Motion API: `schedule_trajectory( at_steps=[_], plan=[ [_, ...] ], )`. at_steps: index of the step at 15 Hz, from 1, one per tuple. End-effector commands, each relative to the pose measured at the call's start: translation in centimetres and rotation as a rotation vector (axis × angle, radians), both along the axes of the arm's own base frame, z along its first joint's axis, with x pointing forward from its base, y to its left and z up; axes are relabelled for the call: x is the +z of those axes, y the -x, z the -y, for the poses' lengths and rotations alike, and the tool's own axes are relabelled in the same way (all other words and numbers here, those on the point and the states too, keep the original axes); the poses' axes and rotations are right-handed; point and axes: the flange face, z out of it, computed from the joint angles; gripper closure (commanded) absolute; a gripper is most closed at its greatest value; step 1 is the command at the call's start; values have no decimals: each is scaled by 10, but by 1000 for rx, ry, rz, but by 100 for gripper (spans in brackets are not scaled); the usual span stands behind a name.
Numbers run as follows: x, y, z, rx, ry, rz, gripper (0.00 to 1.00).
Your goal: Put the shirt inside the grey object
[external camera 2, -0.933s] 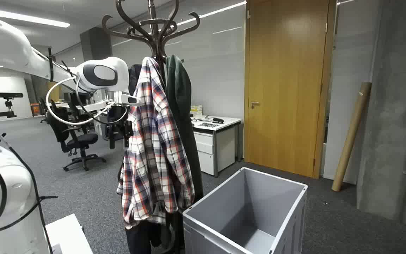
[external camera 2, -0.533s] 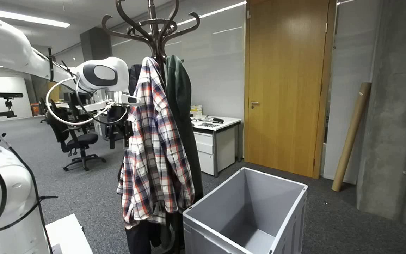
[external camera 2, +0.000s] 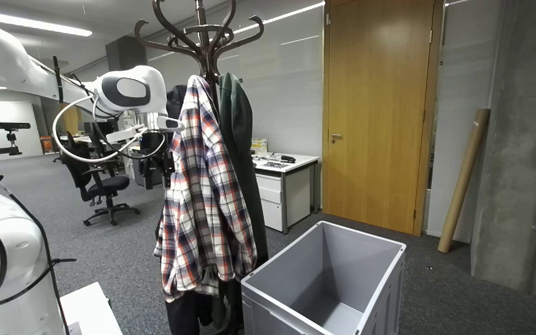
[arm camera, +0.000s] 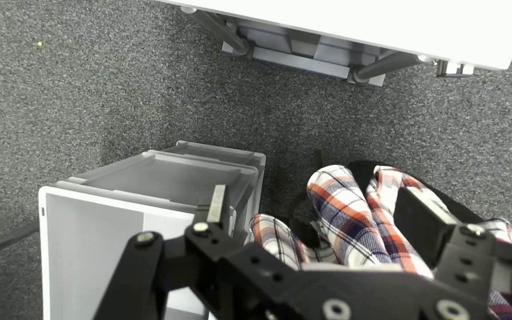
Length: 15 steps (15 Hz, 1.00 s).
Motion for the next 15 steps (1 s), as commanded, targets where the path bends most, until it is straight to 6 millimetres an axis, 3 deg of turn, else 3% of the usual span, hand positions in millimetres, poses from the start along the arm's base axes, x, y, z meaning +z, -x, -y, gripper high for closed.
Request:
schedule_trajectory(
  at_steps=[1, 6, 15],
  plan=[
    [37, 15, 5, -10, 7, 102, 0],
    [80, 19, 0, -2, -8, 212, 0],
    [150, 5, -28, 83, -39, 431, 0]
  ],
)
